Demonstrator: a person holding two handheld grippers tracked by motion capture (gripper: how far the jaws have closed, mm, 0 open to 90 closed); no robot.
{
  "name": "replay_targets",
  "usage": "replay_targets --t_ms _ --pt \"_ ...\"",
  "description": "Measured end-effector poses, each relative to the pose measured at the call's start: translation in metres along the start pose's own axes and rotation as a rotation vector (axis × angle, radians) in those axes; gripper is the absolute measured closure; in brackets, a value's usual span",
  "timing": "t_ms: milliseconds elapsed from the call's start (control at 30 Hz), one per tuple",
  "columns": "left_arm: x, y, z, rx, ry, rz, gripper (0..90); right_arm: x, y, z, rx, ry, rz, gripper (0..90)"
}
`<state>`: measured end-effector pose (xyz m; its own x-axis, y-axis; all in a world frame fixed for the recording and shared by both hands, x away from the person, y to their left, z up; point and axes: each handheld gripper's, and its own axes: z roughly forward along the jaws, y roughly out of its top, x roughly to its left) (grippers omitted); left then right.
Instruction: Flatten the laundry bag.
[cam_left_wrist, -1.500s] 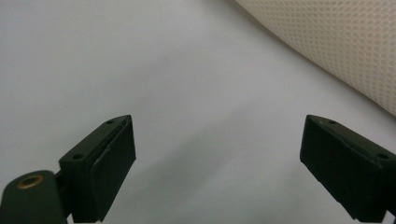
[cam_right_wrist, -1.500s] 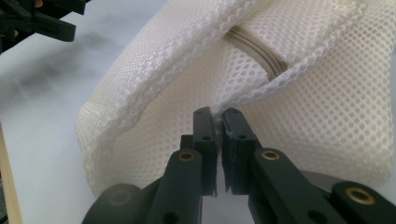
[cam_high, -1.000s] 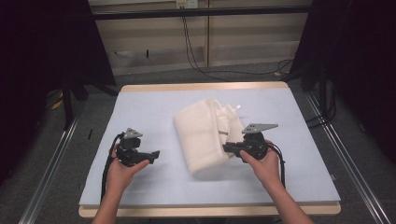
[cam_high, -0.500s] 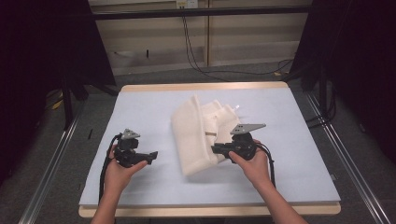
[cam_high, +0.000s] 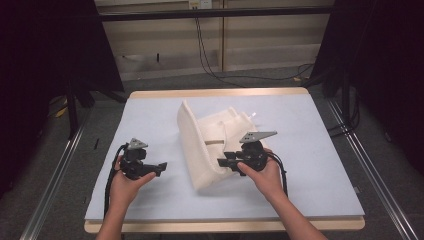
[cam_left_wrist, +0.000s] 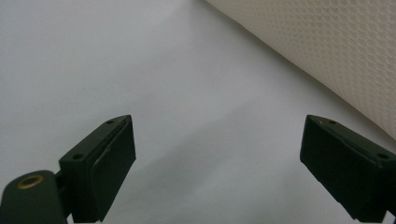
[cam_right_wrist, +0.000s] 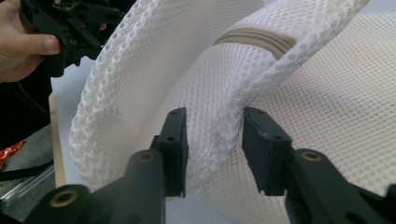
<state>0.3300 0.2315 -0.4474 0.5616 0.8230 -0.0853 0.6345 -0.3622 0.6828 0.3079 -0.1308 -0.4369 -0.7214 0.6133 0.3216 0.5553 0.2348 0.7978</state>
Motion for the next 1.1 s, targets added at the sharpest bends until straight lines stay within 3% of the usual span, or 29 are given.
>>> replay_targets --t_ms 33,267,667,900,1100 --pt "0.0 0.0 0.0 -0.001 -0.002 -0.001 10.2 -0.001 0.001 0.0 0.003 0.001 0.011 46.1" --pt "0.001 -0.001 -0.001 -0.001 0.004 -0.006 10.2 -0.005 0.003 -0.004 0.017 0.004 0.023 31.3" --pt "0.001 -0.001 -0.001 0.009 0.009 0.0 10.2 -0.004 0.007 -0.008 0.022 -0.004 0.0 26.2" --pt "0.002 -0.001 -0.003 -0.002 0.01 -0.011 10.4 -0.002 0.006 -0.004 0.027 0.013 -0.006 26.8" --pt "0.003 -0.002 -0.005 0.004 0.01 -0.012 10.4 0.007 0.009 0.009 0.04 0.058 -0.028 26.3"
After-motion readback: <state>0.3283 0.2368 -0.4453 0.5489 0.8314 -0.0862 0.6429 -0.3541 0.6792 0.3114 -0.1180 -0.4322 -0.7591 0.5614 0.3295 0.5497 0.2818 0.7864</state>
